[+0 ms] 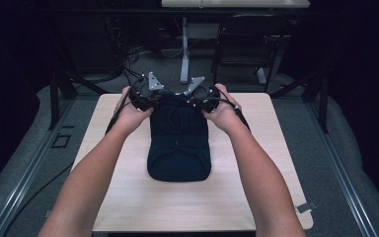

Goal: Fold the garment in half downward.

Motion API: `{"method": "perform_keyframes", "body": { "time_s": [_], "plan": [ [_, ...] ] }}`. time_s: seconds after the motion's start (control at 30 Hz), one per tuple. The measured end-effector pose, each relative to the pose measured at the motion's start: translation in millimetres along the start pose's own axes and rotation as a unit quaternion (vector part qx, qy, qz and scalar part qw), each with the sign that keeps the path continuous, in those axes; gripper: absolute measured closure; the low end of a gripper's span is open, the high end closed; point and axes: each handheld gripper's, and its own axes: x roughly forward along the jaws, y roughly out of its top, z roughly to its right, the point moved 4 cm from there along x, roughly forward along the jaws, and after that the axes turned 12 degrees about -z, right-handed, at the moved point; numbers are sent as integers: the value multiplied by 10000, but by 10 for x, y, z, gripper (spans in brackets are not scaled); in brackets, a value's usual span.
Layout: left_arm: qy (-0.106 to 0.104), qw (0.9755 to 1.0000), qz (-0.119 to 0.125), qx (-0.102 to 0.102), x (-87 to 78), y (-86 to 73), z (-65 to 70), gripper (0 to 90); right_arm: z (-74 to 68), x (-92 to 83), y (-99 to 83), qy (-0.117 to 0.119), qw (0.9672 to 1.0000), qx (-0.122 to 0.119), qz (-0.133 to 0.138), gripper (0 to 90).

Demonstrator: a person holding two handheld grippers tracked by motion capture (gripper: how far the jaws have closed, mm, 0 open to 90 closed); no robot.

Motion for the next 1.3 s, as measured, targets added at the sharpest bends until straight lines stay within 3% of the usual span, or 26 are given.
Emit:
{"method": "perform_keyframes", "body": {
  "time_s": [0.07,0.17,0.23,0.33,0.43,0.63,0.83,1.0,1.13,1.3],
  "plan": [
    [252,9996,107,-47,-64,35,-24,803,35,-57,43,-84,9998,65,160,849],
    [438,9987,222,-110,-137,69,-15,804,65,-146,105,-327,9987,144,374,850],
    [400,9990,199,-85,-119,35,26,804,41,-146,98,-339,9982,210,451,849],
    [326,9994,124,37,-30,-65,137,804,-71,-32,-3,-261,9993,15,259,849],
    [175,9998,23,84,68,-175,243,803,-182,86,-109,-161,9995,15,258,850],
    [72,9997,-92,194,193,-303,371,804,-333,201,-242,-60,9998,-164,85,849],
    [35,9997,-121,218,235,-350,425,804,-399,261,-295,-17,9998,-188,48,849],
    [6,9999,-92,122,217,-350,399,803,-388,241,-280,-3,9998,-158,76,848],
    [74,9997,-86,238,175,-360,423,804,-423,213,-284,-50,9996,-247,99,848],
    [125,9998,1,185,144,-320,398,804,-419,178,-294,-105,9995,-228,173,849]
  ]
}}
